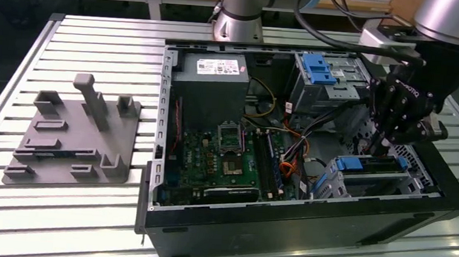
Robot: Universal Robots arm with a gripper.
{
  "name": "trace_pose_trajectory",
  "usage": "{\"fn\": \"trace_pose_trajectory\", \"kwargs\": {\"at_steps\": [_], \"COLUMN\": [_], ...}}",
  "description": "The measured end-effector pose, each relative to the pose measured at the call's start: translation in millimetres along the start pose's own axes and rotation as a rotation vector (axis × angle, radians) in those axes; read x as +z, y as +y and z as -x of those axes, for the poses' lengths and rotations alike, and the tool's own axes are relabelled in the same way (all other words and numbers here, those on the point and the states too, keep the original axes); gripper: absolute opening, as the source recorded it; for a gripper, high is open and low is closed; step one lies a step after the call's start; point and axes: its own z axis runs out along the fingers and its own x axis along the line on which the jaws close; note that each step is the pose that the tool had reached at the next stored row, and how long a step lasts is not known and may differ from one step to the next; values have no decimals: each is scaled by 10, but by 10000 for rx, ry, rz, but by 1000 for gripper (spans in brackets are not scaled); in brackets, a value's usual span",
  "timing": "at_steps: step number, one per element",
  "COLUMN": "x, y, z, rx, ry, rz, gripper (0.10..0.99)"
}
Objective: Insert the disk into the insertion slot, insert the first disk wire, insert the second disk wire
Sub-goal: 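Insert the second disk wire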
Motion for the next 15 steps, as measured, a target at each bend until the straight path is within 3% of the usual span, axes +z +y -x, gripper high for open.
{"fn": "trace_pose_trajectory", "kwargs": {"at_steps": [4, 7, 15], "x": [11, 17, 40], "y": [-2, -9, -21], "z": [-33, -39, -56], "rx": [1, -2, -5], "ry": [-186, -279, -305], "rz": [-2, -1, 32], "gripper": [145, 145, 145]}}
